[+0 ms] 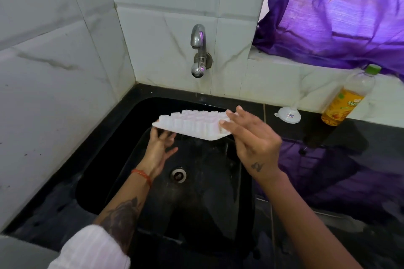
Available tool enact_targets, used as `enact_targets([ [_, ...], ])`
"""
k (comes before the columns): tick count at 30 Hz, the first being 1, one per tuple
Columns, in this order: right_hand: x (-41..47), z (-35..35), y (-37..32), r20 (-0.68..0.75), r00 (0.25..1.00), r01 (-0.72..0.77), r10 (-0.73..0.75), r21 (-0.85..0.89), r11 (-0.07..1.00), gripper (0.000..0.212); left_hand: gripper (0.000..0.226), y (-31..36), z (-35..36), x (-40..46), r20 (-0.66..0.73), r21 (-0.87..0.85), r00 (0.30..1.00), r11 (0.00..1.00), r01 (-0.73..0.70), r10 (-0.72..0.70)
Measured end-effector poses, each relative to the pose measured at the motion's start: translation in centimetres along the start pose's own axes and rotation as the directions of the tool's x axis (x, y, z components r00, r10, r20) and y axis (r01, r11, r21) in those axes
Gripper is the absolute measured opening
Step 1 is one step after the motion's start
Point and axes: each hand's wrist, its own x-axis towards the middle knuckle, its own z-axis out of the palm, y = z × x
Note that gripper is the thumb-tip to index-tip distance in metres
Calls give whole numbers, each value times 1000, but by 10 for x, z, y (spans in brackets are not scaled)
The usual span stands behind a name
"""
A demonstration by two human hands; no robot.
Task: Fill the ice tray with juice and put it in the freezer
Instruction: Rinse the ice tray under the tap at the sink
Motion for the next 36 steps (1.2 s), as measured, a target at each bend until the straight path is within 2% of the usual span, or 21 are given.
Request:
enact_targets([
  [3,-23,1,-1,115,991,-65,66,-16,998,25,68,-14,-6,-8,-20,63,995,993,102,-101],
  [6,-28,3,7,32,996,-82,82,20,996,22,76,-16,-7,-9,6,124,997,989,77,-78],
  [10,-45,3,8,159,963,-222,217,11,975,36,81,-22,-3,-10,-26,116,993,986,117,-115],
  [12,-48,-2,12,193,933,-312,305,6,950,33,82,-24,1,-11,-36,152,994,982,108,-104],
  [14,-43,-4,18,230,843,-499,486,1,866,28,78,-23,6,-11,-71,147,995,986,79,-69],
  [17,-39,-18,35,358,576,-805,735,90,587,30,60,-20,23,-14,-183,248,983,968,26,21],
  [21,-50,-55,68,403,347,-928,847,15,373,33,48,-18,41,-17,-142,480,989,876,41,31],
  [25,-79,-107,105,376,149,-988,915,11,157,33,37,-21,81,-35,-54,567,998,824,12,23],
  [29,-120,-169,138,317,41,-999,947,-13,47,28,31,-38,137,-61,66,539,997,843,6,-49],
  [33,-159,-222,158,242,-11,-998,970,-64,5,19,30,-66,187,-86,148,554,983,832,12,-112],
  [36,-181,-245,167,215,-53,-994,975,-101,-32,22,34,-85,210,-98,154,581,977,813,30,-147],
])
